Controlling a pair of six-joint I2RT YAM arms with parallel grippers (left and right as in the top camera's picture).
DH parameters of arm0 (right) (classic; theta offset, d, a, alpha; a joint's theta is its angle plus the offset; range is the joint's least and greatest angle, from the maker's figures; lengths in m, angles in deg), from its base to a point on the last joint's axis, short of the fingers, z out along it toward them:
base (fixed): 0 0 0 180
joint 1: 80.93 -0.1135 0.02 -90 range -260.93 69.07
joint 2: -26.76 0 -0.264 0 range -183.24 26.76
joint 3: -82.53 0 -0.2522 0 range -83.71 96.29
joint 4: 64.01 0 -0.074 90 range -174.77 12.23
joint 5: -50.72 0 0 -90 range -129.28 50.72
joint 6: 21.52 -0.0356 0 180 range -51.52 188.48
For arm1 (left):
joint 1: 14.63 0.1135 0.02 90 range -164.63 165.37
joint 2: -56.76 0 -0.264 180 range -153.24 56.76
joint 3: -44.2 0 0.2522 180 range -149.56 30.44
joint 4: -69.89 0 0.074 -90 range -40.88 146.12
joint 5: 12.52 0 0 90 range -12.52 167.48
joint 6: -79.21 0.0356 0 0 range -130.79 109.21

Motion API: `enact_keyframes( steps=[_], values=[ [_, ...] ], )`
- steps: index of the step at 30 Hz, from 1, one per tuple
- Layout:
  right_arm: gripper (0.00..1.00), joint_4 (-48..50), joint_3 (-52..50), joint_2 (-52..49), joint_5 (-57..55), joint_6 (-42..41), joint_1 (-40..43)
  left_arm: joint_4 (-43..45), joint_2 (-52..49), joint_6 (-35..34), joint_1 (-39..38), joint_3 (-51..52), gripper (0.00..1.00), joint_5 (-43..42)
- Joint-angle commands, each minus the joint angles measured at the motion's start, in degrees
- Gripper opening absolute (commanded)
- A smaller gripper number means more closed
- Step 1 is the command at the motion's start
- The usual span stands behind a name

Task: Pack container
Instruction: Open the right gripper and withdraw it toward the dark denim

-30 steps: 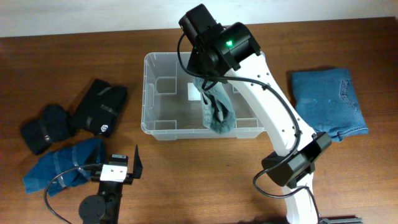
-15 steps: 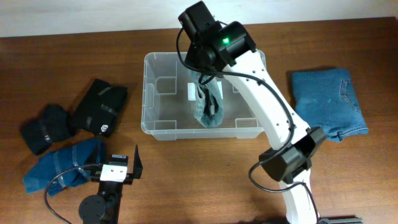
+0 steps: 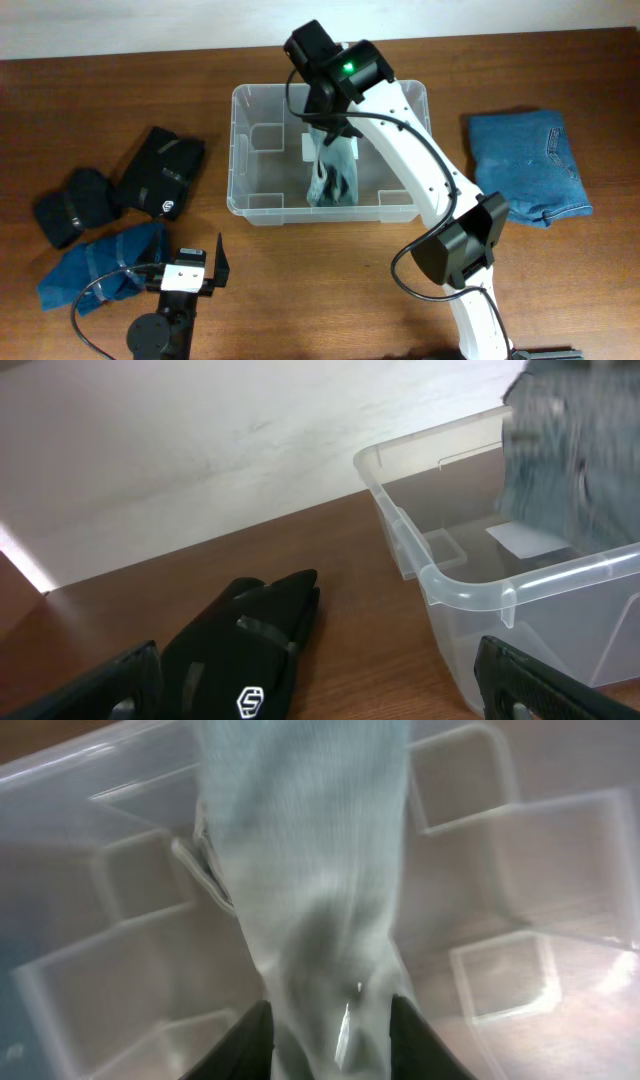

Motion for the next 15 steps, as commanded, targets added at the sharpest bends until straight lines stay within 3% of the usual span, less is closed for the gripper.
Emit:
enact_keyframes(
  steps=[1, 8, 15],
  values=[
    [0.35, -3.1, 0.7, 0.9, -3.5, 0.4, 3.3, -0.1, 0.4, -0.6, 0.3, 0.3, 0.99, -0.6],
    [0.36, -7.3, 0.7, 0.9, -3.7, 10.7, 8.8, -0.1, 0.4, -0.6, 0.3, 0.3, 0.99, -0.6],
    [0.35, -7.3, 0.7, 0.9, 5.2, 33.5, 10.5, -0.1, 0.4, -0.6, 0.3, 0.3, 0.99, -0.6]
  ],
)
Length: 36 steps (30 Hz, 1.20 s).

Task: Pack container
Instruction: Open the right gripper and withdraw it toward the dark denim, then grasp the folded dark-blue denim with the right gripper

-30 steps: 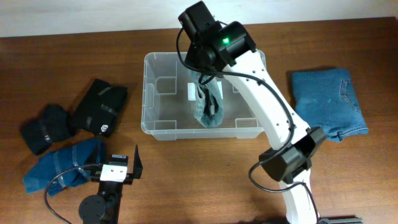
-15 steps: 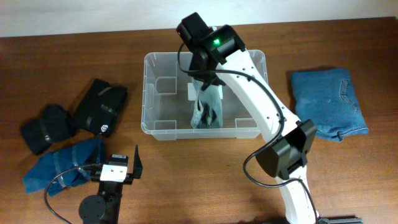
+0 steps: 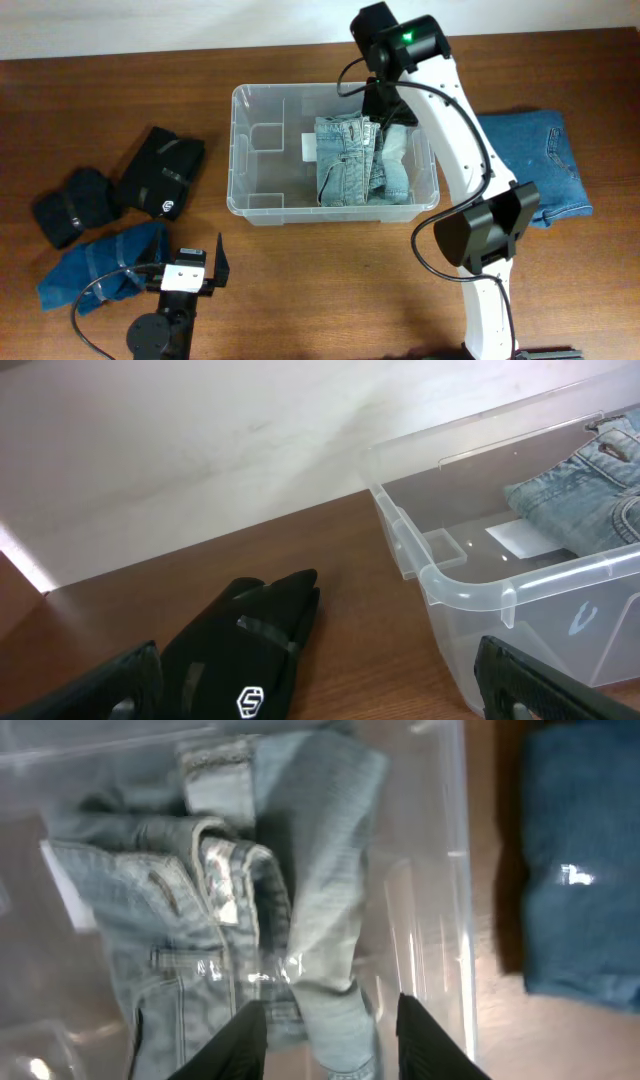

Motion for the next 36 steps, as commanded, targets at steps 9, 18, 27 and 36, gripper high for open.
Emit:
enact_keyframes(
  steps=[9, 18, 27, 36],
  values=[
    [0.19, -2.6, 0.2, 1.3, 8.9, 20.5, -0.1, -0.1, 0.4, -0.6, 0.3, 0.3, 0.99, -0.6],
    [0.55, -3.8, 1.5, 7.3, 8.9, 18.3, 13.0, -0.1, 0.4, -0.6, 0.3, 0.3, 0.99, -0.6],
    [0.88, -2.2, 0.4, 6.2, 9.8, 29.7, 34.1, -0.1, 0.4, -0.6, 0.3, 0.3, 1.0, -0.6],
    [0.88, 3.9, -8.8, 2.7, 16.7, 38.8, 51.6, -0.1, 0.4, -0.6, 0.3, 0.3, 0.99, -0.6]
  ],
)
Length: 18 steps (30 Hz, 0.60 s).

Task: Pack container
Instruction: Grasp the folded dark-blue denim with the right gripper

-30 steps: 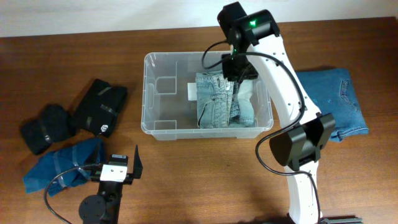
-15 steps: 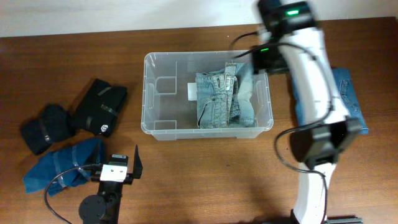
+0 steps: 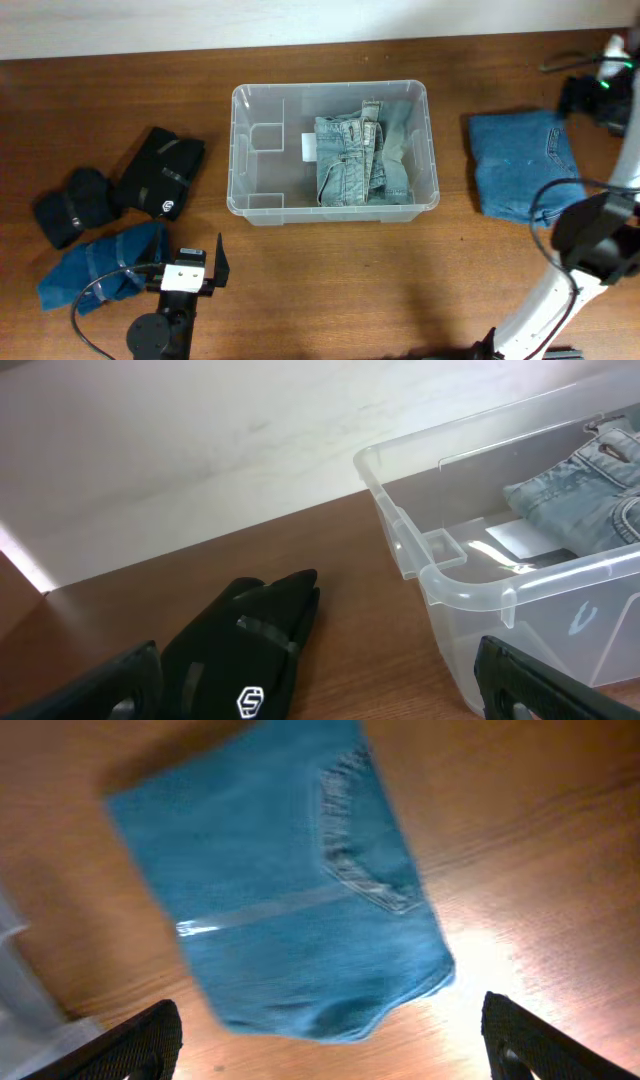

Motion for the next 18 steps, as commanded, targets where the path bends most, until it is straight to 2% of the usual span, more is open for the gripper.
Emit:
enact_keyframes(
  steps=[1, 3, 9, 18],
  values=[
    [0.88, 2.8, -5.9, -2.0, 8.0, 6.8, 5.4, -0.1, 0.4, -0.6, 0.3, 0.3, 0.99, -0.6],
    [0.88, 6.1, -11.1, -2.0, 13.3, 11.9, 8.7, -0.1, 0.4, -0.6, 0.3, 0.3, 1.0, -0.6],
    [0.88, 15.1, -22.4, -2.0, 20.6, 19.7, 14.0, -0.1, 0.4, -0.6, 0.3, 0.3, 0.99, -0.6],
    [0.88, 25.2, -33.4, -2.1, 23.6, 25.8, 14.6, -0.1, 0.4, -0.6, 0.3, 0.3, 0.99, -0.6]
  ],
)
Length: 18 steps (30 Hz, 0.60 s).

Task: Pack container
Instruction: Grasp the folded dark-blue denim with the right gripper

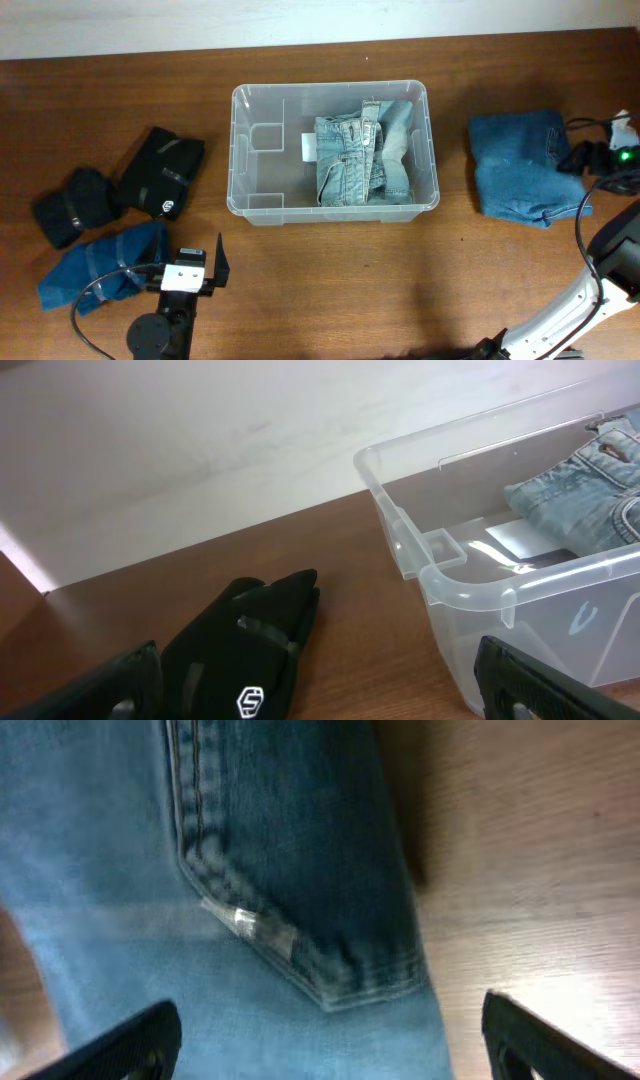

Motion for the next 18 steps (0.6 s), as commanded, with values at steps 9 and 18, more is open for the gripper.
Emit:
enact_keyframes(
  steps=[9, 18],
  values=[
    [0.88, 8.9, -9.6, -0.3, 3.3, 4.9, -0.1, -0.1, 0.4, -0.6, 0.3, 0.3, 0.99, -0.6],
    [0.09, 9.7, -13.0, -0.3, 9.0, -0.3, -0.4, -0.1, 0.4, -0.6, 0.3, 0.3, 0.99, -0.6]
  ],
)
